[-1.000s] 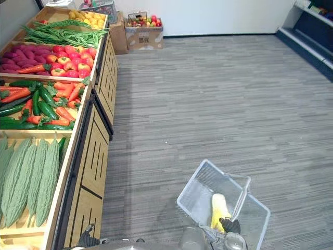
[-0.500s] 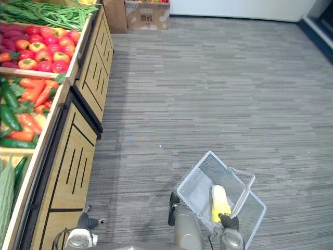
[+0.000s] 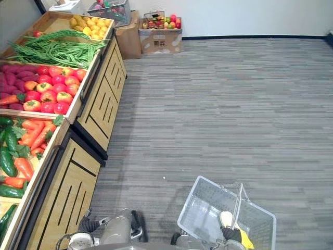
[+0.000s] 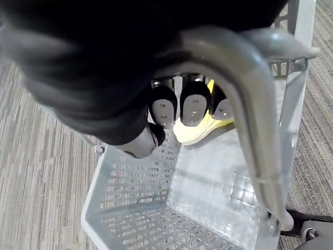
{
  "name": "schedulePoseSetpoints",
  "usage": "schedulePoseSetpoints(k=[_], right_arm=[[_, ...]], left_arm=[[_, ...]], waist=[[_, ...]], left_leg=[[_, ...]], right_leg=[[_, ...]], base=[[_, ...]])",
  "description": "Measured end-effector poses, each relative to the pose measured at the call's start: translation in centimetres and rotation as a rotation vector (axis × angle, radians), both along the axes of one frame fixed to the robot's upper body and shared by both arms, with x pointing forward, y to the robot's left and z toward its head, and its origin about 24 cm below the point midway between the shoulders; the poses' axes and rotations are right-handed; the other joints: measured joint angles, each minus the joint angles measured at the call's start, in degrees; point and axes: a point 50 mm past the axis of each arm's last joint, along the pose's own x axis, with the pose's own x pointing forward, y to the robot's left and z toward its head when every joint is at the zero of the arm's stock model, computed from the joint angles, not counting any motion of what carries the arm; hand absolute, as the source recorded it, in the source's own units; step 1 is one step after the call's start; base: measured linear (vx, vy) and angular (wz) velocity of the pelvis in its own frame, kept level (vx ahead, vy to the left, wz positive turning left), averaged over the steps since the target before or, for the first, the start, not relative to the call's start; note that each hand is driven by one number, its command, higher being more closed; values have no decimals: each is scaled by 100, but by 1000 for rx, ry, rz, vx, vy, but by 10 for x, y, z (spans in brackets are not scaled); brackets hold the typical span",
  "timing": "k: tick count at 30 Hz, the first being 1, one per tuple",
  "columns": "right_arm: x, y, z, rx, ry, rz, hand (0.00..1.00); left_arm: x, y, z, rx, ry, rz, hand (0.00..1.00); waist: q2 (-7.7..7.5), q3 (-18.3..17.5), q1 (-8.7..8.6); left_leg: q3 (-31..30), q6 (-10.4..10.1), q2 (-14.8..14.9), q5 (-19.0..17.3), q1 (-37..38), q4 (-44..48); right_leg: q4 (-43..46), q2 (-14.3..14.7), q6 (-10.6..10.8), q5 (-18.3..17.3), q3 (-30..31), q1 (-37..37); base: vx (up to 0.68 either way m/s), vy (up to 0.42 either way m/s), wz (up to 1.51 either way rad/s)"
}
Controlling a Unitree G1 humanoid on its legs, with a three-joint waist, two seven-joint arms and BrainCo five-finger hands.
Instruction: Pick vegetable in the basket
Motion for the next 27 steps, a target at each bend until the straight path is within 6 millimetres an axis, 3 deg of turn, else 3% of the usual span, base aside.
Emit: schedulePoseSetpoints(k=[1, 2, 3, 5, 7, 8, 9, 10, 11, 14, 16, 17, 19, 20, 22, 25, 26, 27], right_arm=[[0, 0, 0, 0, 1, 0, 100], [1, 0, 0, 1, 0, 3, 100], [1, 2, -1, 8, 4, 5, 100], [4, 2, 0, 6, 0, 19, 100], [6, 3, 0, 7, 0, 33, 100], [7, 5, -1, 10, 6, 46, 100], [7, 5, -1, 9, 7, 51, 100], [10, 6, 0, 2, 5, 70, 100], [8, 6, -1, 3, 14, 70, 100], [0, 2, -1, -14, 23, 51, 100], [-3, -3, 0, -24, 18, 30, 100], [-6, -4, 0, -26, 20, 16, 100], [-10, -6, 0, -24, 22, -8, 100], [-13, -7, 0, -22, 21, -32, 100], [-14, -4, -1, -9, 17, -50, 100], [-15, 7, -4, 19, 13, -51, 100], [-17, 10, -5, 26, 12, -57, 100], [-25, 15, -8, 44, 34, -72, 100]], left_arm=[[-4, 0, -1, -1, 10, 3, 0], [-11, -2, -3, -7, 29, 10, 0], [-14, 1, -4, -5, 49, 22, 0], [-15, 4, -4, 6, 55, 5, 0], [-17, 5, -5, 8, 68, 12, 0], [-20, 5, -6, 10, 83, 15, 0], [-21, 5, -6, 10, 84, 15, 0], [-23, 6, -5, 14, 85, 13, 0], [-20, 9, -4, 25, 79, -3, 0], [-23, 10, -4, 28, 89, 0, 0], [-20, 9, -4, 27, 88, -3, 0], [-17, 6, -4, 19, 82, -4, 0], [-13, 4, -4, 10, 69, 6, 0], [-14, 3, -4, 2, 68, 29, 0], [-16, 3, -5, -3, 68, 51, 0], [-24, 5, -7, -17, 79, 123, 0], [-26, 7, -7, -15, 79, 151, 0], [-27, 13, -5, -6, 74, 173, 0]], waist=[[29, -10, 9], [64, -23, 34], [12, -61, 74], [-146, -91, 70], [-206, -104, 66], [-205, -131, 61], [-202, -136, 59], [-211, -199, 24], [-245, -245, -66], [-238, -268, -183], [-198, -273, -202], [-175, -271, -208], [-194, -280, -181], [-201, -299, -153], [-202, -300, -123], [-236, -317, 27], [-296, -357, 41], [-463, -453, 65]], left_leg=[[195, 77, -19, 137, -3, -306], [452, 444, -36, 423, 21, -641], [607, 1089, -106, 731, 142, -691], [615, 1361, -351, 498, 257, -762], [641, 1391, -507, 283, 474, -719], [595, 1364, -586, 21, 728, -671], [576, 1363, -590, -25, 779, -658], [385, 1346, -652, -195, 931, -630], [65, 1330, -746, -307, 1064, -662], [-660, 1297, -994, -430, 1720, -937], [-1176, 1282, -1026, -441, 2036, -1069], [-1584, 1264, -1038, -452, 2149, -1086], [-2098, 1222, -1036, -479, 2255, -1080], [-2548, 1140, -979, -530, 2336, -1059], [-2943, 1014, -886, -619, 2416, -1026], [-3619, 737, -725, -1136, 2356, -500], [-3876, 586, -718, -1399, 2285, -248], [-4098, 450, -768, -1674, 2229, -39]], right_leg=[[-36, 41, 59, -41, 5, 53], [-46, 117, 167, -151, 48, 164], [-8, 36, 269, -230, 148, 247], [476, -226, 314, -257, 324, 71], [1442, -434, 404, -237, 507, -212], [2667, -633, 963, 31, 608, -579], [2929, -657, 1164, 148, 658, -675], [3847, -690, 1606, 795, 920, -1078], [4730, -747, 1665, 1081, 975, -1420], [5838, -967, 1599, 951, 732, -2042], [5528, -1009, 1476, 645, 589, -2304], [5038, -1031, 1290, 470, 552, -2422], [4338, -1006, 1084, 356, 711, -2552], [3464, -920, 1034, 337, 984, -2605], [2597, -817, 1000, 368, 1312, -2606], [1427, -682, 936, 531, 1845, -2567], [1144, -684, 941, 540, 2009, -2465], [961, -725, 919, 559, 2222, -2344]], base=[[457, 167, 7], [493, 196, -18], [412, 163, -15], [518, 269, 0], [505, 329, 8], [451, 298, 13], [422, 263, 27], [416, 230, 72], [410, 203, 96], [396, 121, 127], [305, 2, 150], [328, -50, 166], [358, -133, 168], [399, -196, 171], [333, -226, 139], [366, -362, 116], [360, -484, 118], [366, -509, 117]])
